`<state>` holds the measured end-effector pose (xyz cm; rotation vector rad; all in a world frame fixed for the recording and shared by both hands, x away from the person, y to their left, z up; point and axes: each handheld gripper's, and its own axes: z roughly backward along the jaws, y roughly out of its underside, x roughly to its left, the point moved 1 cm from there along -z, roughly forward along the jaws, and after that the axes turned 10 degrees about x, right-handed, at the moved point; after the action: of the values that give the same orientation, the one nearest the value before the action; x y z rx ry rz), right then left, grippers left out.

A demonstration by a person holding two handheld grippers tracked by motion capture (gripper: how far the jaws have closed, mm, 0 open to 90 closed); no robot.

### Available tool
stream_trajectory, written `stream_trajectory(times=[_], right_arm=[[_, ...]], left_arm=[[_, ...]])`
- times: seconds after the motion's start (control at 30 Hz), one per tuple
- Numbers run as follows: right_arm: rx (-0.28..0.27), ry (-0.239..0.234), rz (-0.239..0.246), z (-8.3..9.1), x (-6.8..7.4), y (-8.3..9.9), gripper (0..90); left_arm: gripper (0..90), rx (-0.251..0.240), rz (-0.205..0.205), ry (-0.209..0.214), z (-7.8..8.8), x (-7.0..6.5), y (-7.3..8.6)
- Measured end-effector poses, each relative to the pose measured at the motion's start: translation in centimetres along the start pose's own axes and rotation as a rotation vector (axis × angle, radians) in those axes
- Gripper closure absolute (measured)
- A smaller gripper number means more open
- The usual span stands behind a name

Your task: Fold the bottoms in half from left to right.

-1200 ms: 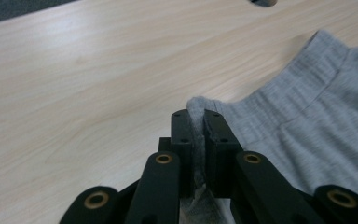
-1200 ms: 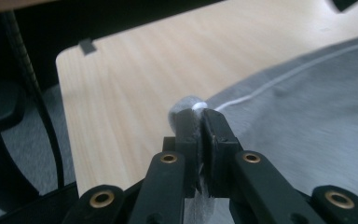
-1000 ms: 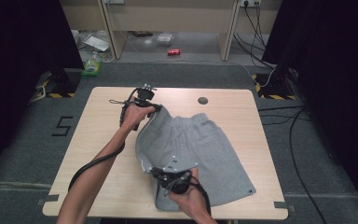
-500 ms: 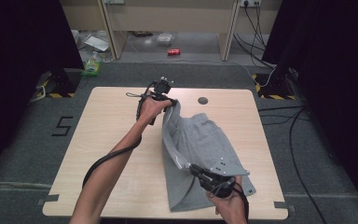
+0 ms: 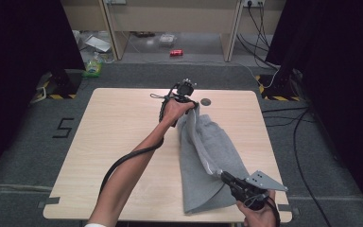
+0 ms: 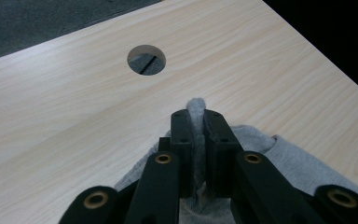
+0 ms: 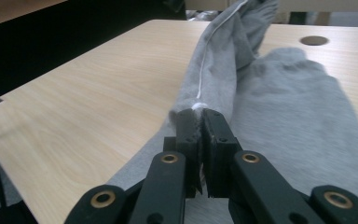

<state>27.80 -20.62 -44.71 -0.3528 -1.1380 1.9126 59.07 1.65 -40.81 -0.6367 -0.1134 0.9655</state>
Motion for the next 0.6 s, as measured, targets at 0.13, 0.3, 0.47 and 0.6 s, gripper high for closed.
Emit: stream_trajectory(times=[0.13, 0.3, 0.47, 0.6], right_arm=[[0.001, 0.012, -0.017, 0.3, -0.6, 0.5, 86.0], [0.011, 0.034, -0.035, 0.6, -1.4, 1.3, 86.0], [0.017, 0.042, -0.039, 0.8, -1.6, 1.9, 85.9], [0.018, 0.048, -0.038, 0.9, -1.7, 2.1, 85.9]], left_arm=[[82.9, -0.008, 0.018, 0.01, -0.8, -0.4, -0.3], [82.8, -0.008, 0.015, 0.021, -1.9, -1.2, -0.4], [82.5, -0.007, 0.024, 0.032, -3.0, -1.8, -0.4], [80.9, -0.01, 0.028, 0.033, -3.7, -2.1, -0.4]])
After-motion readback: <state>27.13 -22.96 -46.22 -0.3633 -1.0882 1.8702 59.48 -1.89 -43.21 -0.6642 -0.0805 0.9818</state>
